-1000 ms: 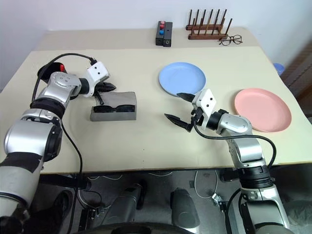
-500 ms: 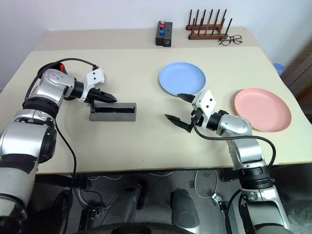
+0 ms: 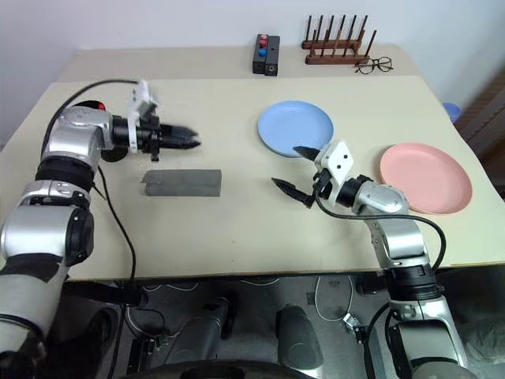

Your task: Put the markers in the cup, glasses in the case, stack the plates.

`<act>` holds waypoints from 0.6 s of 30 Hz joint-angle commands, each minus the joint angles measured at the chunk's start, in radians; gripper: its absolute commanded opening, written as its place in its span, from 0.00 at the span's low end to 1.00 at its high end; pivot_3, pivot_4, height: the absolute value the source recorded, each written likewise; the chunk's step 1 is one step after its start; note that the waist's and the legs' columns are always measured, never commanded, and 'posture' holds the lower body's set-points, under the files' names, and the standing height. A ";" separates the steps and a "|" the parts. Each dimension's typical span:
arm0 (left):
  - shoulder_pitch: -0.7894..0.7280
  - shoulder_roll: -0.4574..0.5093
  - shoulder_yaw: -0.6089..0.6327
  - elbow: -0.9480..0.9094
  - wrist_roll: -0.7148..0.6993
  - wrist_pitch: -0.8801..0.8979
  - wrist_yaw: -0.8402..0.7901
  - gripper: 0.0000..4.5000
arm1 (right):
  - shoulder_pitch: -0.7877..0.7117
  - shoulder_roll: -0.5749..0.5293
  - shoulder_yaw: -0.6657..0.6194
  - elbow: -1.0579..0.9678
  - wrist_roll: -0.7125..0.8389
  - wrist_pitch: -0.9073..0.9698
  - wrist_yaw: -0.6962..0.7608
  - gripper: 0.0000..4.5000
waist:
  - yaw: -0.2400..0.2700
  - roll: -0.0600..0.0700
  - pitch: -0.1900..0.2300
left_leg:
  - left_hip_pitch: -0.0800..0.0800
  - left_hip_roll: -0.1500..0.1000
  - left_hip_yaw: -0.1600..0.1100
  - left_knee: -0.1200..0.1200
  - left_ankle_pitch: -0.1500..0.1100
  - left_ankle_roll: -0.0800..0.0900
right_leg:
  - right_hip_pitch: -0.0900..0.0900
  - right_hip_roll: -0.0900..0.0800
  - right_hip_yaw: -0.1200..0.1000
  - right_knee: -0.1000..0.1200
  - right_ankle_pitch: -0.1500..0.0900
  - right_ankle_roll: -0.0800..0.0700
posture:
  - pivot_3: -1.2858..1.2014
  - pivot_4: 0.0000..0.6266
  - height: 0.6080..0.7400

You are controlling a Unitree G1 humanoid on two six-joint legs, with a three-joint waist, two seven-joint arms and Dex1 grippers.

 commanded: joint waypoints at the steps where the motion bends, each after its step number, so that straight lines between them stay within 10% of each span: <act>1: 0.009 -0.012 0.052 -0.103 -0.094 0.043 -0.006 0.75 | -0.038 -0.044 -0.061 0.041 -0.052 -0.018 -0.069 1.00 | 0.000 0.000 0.000 | 0.000 0.000 0.000 0.000 0.000 0.000 | 0.000 0.000 0.000 0.000 0.000 0.000 | 0.52 0.24 0.99; 4: 0.065 -0.033 0.052 -0.217 -0.141 0.108 -0.002 0.98 | -0.050 -0.091 -0.075 0.099 -0.131 -0.007 -0.146 1.00 | 0.001 0.001 0.000 | 0.000 0.000 0.000 0.000 0.000 0.000 | 0.000 0.000 0.000 0.000 0.000 0.000 | 0.52 0.24 0.99; 18: 0.276 -0.071 0.000 -0.549 -0.233 0.257 0.062 0.98 | 0.025 -0.320 -0.122 0.081 -0.201 0.236 -0.133 1.00 | 0.002 0.001 0.000 | 0.000 0.000 0.001 0.001 0.000 0.001 | 0.001 0.000 0.002 0.001 0.000 0.000 | 0.52 0.24 0.99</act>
